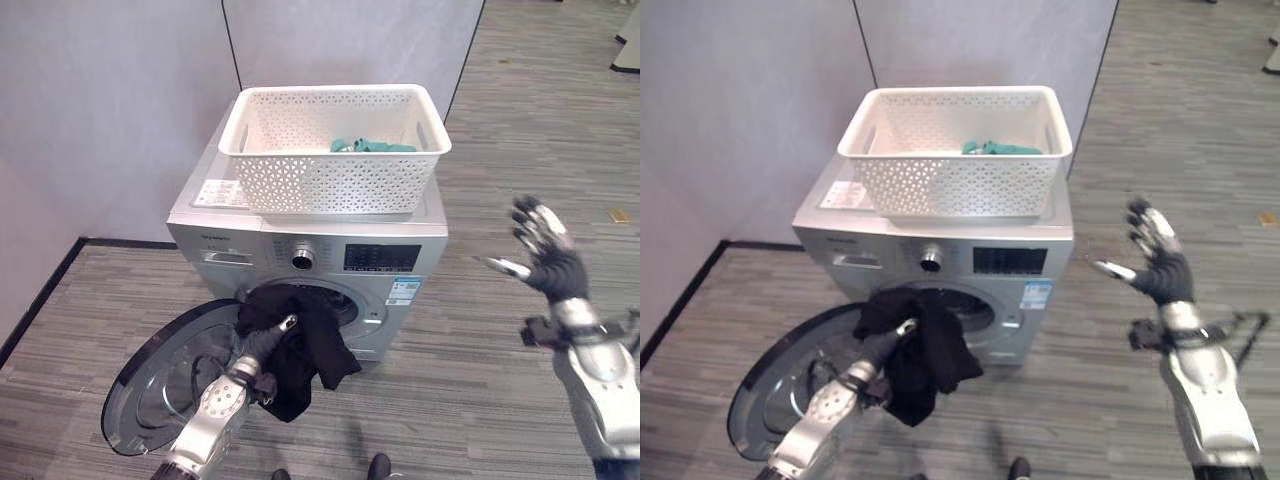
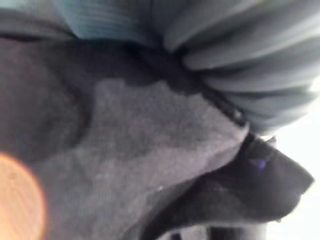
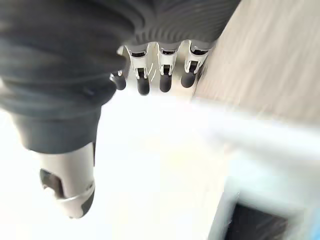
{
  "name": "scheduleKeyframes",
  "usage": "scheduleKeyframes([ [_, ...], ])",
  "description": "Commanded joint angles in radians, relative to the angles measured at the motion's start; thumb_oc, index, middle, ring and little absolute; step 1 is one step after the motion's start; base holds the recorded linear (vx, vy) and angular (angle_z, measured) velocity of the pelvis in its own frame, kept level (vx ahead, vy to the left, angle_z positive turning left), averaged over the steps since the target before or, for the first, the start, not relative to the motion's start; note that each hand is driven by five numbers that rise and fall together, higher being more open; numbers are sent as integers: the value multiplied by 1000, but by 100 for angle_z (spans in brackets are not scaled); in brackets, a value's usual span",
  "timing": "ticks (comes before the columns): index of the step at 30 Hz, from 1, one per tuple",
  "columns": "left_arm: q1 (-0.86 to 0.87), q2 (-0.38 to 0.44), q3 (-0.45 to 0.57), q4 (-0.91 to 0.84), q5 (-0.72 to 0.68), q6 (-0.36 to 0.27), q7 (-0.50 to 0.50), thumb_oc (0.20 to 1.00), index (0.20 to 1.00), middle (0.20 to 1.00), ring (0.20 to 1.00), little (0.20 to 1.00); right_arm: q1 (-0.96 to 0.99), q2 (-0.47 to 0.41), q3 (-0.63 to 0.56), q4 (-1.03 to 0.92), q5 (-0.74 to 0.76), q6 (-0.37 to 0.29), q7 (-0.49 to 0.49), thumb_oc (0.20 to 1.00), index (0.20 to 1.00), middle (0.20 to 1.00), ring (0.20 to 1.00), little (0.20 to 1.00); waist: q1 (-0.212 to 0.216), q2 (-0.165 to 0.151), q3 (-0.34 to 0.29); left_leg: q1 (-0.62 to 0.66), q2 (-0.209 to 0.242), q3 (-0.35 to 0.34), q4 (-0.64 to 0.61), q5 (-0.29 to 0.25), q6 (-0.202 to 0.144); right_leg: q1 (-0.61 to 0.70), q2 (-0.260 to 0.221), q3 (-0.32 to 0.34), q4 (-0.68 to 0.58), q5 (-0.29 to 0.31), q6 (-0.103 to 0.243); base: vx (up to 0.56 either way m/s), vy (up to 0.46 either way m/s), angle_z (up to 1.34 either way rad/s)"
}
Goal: Grab the laundry basket,head to the washer,open it,put in the laundry and shut it.
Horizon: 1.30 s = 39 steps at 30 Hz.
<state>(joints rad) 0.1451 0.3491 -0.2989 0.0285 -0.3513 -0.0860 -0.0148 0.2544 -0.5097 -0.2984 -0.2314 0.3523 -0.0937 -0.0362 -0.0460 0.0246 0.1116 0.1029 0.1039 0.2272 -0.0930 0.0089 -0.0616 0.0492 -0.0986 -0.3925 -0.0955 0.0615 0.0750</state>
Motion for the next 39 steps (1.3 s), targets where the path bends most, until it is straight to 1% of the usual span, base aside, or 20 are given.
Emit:
scheduleKeyframes([
  [1,4,25,74,-68,-21,-81,-43,200,200,200,200,200,47,21,-68,23,-124,-34,-31,1000,1000,1000,1000,1000,-31,-40,-15,31,72,51,6,-50,-61,82,-60,-9,8,-133,55,-4,-16,-14],
  [3,34,23,94,-68,-31,-83,-47,200,200,200,200,200,75,29,-82,54,-163,-24,-34,1000,1000,1000,1000,1000,-35,-40,-16,27,72,54,6,-50,-61,76,-60,-5,8,-132,55,-9,-12,-21],
  [6,67,6,115,-41,-62,-94,-41,200,200,200,200,200,107,30,-43,218,-282,1,-72,1000,1000,1000,1000,1000,-38,-37,-12,24,71,63,6,-52,-58,65,-60,4,8,-128,55,-10,-7,-21],
  [7,51,-2,103,-19,-75,-95,-26,200,200,200,200,200,81,41,2,369,-275,18,-89,1000,1000,1000,1000,1000,-38,-39,-2,19,70,64,6,-50,-57,59,-61,5,8,-125,56,-17,-6,-7],
  [8,49,-3,104,-18,-75,-96,-26,200,200,200,200,200,77,40,4,374,-274,15,-90,1000,1000,1000,1000,1000,-39,-39,-2,17,70,64,6,-49,-56,58,-62,5,8,-124,56,-36,-11,-13],
  [9,9,-22,71,23,-107,-89,-4,200,200,200,200,200,19,50,89,574,-343,53,-113,1000,1000,1000,1000,1000,-28,-40,28,-1,68,40,7,-56,-56,48,-62,14,11,-133,61,-26,-7,-10],
  [10,6,-22,72,25,-107,-90,-3,200,200,200,200,200,12,49,92,581,-344,50,-115,1000,1000,1000,1000,1000,-29,-40,29,-3,68,40,7,-56,-56,47,-62,14,11,-133,61,-69,-7,-4],
  [12,-53,-38,36,53,-129,-89,19,200,200,200,200,200,-36,73,153,738,-340,69,-126,1000,1000,1000,1000,1000,-23,-43,56,-36,62,29,10,-46,-54,22,-69,8,14,-126,59,-184,-12,5],
  [13,-140,-68,-23,101,-137,-89,40,200,200,200,200,200,-65,130,231,891,-339,89,-105,1000,1000,1000,1000,1000,-14,-48,89,-82,54,8,16,-34,-54,-11,-83,-10,25,-121,55,-211,-20,13],
  [15,-173,-76,-38,120,-140,-94,50,200,200,200,200,200,-75,151,251,942,-331,87,-101,1000,1000,1000,1000,1000,-14,-51,104,-108,52,-2,27,-32,-54,-29,-90,-18,36,-123,53,-159,-24,31],
  [17,-233,-103,-73,160,-162,-102,80,200,200,200,200,200,-105,196,292,1096,-276,91,-101,1000,1000,1000,1000,1000,-10,-60,143,-181,45,-20,68,-30,-54,-81,-107,-30,61,-119,47,-196,-35,42],
  [21,-304,-114,-88,194,-181,-115,123,200,200,200,200,200,-176,208,358,1186,-254,91,-116,1000,1000,1000,1000,1000,-2,-72,189,-274,48,-26,123,-27,-55,-166,-124,-30,111,-119,42,-177,-24,17],
  [22,-359,-126,-93,215,-187,-134,162,200,200,200,200,200,-201,206,410,1179,-258,89,-121,1000,1000,1000,1000,1000,0,-82,223,-325,55,-23,146,-20,-56,-220,-131,-28,142,-118,39,-209,-26,2],
  [25,-455,-141,-89,271,-181,-159,220,200,200,200,200,200,-214,205,462,1142,-251,82,-125,1000,1000,1000,1000,1000,-9,-102,251,-383,65,-16,146,-2,-61,-287,-131,-30,163,-113,38,-132,-33,2],
  [33,-656,-189,-92,379,-179,-201,316,200,200,200,200,200,-291,200,513,1118,-196,49,-180,1000,1000,1000,1000,1000,-28,-139,309,-510,81,-10,155,33,-73,-399,-135,-73,197,-108,39,-74,-66,5],
  [34,-672,-202,-99,395,-181,-200,322,200,200,200,200,200,-291,198,505,1123,-188,46,-186,1000,1000,1000,1000,1000,-36,-137,308,-514,84,13,162,29,-73,-395,-142,-83,198,-109,41,-46,-33,41],
  [35,-707,-219,-110,411,-190,-207,336,200,200,200,200,200,-290,191,497,1134,-173,47,-202,1000,1000,1000,1000,1000,-56,-137,320,-547,92,81,221,20,-66,-378,-157,-104,190,-111,35,-28,-7,49],
  [36,-708,-219,-110,411,-190,-207,336,200,200,200,200,200,-291,191,497,1134,-172,47,-202,1000,1000,1000,1000,1000,-56,-136,321,-549,92,81,225,18,-66,-379,-156,-104,190,-111,35,-42,74,45],
  [37,-721,-222,-119,418,-188,-210,343,200,200,200,200,200,-296,184,502,1139,-170,48,-206,1000,1000,1000,1000,1000,-65,-135,325,-555,94,117,256,5,-57,-373,-163,-109,196,-113,31,-10,66,57],
  [39,-721,-222,-119,418,-188,-210,343,200,200,200,200,200,-296,184,502,1139,-170,48,-206,1000,1000,1000,1000,1000,-64,-135,326,-555,94,117,257,4,-57,-374,-163,-109,196,-113,31,3,126,52],
])
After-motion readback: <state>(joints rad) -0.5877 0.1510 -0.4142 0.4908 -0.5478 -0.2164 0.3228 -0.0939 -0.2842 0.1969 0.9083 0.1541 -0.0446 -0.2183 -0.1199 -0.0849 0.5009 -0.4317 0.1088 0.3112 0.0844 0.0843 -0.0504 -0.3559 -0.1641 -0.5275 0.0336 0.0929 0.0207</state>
